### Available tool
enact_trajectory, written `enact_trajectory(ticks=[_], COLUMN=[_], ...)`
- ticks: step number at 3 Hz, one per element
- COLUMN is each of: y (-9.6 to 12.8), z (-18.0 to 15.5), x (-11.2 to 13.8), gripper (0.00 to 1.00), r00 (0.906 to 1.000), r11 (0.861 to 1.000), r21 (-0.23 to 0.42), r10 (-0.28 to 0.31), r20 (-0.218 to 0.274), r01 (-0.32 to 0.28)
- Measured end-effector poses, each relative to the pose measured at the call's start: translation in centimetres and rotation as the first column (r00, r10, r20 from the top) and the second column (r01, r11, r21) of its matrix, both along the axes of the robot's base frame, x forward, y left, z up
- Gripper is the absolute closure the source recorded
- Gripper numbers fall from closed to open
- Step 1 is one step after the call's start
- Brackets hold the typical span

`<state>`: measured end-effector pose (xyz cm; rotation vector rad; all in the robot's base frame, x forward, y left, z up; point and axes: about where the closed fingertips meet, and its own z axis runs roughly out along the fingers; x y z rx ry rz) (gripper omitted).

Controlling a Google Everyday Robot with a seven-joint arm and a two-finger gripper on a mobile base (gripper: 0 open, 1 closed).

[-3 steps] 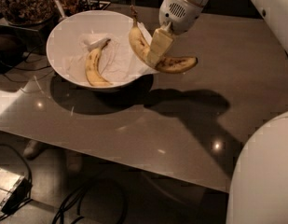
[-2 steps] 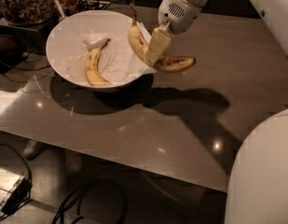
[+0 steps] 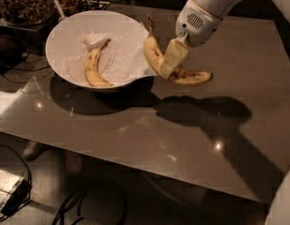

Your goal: Pick banana from white bowl

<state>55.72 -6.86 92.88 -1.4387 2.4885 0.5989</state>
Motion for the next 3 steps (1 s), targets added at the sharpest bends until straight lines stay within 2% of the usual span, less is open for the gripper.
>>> enact_trajectory(ticks=[1,2,3], y=[-1.0,-2.4,-2.3], z=[-0.5,-0.4,-0.4], x=[-1.7,-4.4,-4.3], gripper=[1.00,1.00,1.00], r00=[0.9988,0.9930,0.9931], r11=[0.999,0.995,0.995], r21=[-0.014,-0.050,-0.048], r10=[-0.032,-0.091,-0.092], r20=[-0.038,-0.075,-0.072], r01=[0.031,0.088,0.089])
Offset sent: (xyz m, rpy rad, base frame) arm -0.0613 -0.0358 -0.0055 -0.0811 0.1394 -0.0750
